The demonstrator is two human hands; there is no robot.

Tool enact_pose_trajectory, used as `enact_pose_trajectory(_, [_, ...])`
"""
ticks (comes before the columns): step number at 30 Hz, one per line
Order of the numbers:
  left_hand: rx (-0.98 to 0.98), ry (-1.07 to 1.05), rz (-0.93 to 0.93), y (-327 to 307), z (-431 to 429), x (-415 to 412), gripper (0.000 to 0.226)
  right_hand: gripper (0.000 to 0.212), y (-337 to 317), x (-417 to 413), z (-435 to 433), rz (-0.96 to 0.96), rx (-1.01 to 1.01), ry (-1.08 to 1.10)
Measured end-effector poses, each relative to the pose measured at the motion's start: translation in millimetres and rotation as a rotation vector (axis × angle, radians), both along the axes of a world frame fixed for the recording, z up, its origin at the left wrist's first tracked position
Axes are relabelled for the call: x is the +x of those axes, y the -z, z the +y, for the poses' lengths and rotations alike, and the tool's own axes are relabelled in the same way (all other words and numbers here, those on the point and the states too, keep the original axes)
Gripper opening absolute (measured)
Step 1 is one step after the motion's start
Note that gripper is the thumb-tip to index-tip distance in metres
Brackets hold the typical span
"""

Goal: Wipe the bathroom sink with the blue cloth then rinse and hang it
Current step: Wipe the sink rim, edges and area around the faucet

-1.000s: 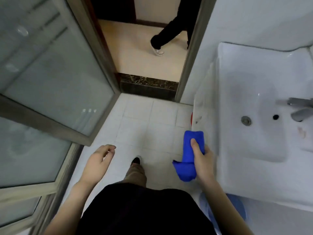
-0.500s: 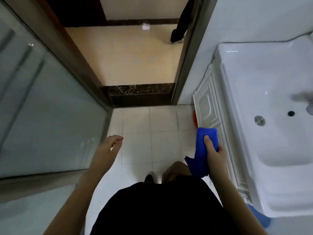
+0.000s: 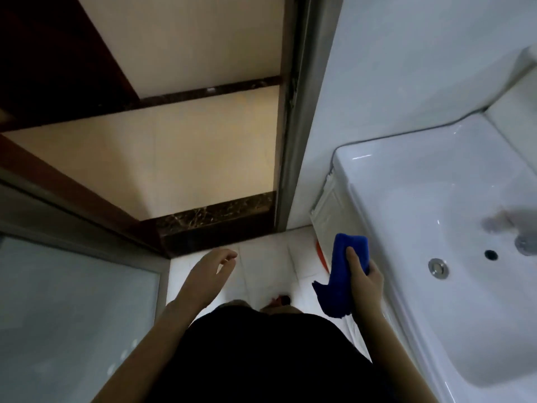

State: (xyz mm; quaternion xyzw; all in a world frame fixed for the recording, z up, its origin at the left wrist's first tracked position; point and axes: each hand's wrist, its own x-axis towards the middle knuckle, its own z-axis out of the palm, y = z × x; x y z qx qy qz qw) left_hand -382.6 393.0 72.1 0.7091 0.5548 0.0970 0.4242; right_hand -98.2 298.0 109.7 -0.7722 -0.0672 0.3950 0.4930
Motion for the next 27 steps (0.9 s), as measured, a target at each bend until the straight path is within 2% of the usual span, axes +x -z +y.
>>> enact_pose_trajectory(2, [0.01,0.097,-0.019,-13,41,28,0.024,0.021,-8,12,19,-0.026,0.018,0.039])
enact_pose_trajectory(5, [0.048,0.231,-0.045,-33,97,70,0.039,0.03,-15,31,37,-0.064,0.037,0.137])
enact_pose_trajectory(8, [0.04,0.376,-0.045,-33,143,110,0.041,0.046,-10,46,42,-0.081,0.021,0.281])
enact_pose_trajectory(11, [0.03,0.593,-0.031,-19,178,151,0.042,0.045,2,52,42,-0.048,-0.027,0.473])
enact_pose_trajectory(13, [0.007,0.759,-0.022,-11,198,182,0.041,0.045,9,50,43,-0.045,-0.05,0.601])
enact_pose_trajectory(16, [-0.01,0.961,-0.017,-6,219,223,0.027,0.045,8,43,51,-0.061,-0.046,0.731])
enact_pose_trajectory(20, [-0.002,1.275,-0.056,-12,240,297,0.02,0.036,3,44,71,-0.092,-0.023,0.956])
enact_pose_trajectory(24, [0.076,1.402,-0.13,-18,235,370,0.045,0.037,-3,65,79,-0.104,0.027,1.106])
enact_pose_trajectory(27, [0.144,1.404,-0.162,-18,223,418,0.036,0.036,-6,94,77,-0.127,0.072,1.174])
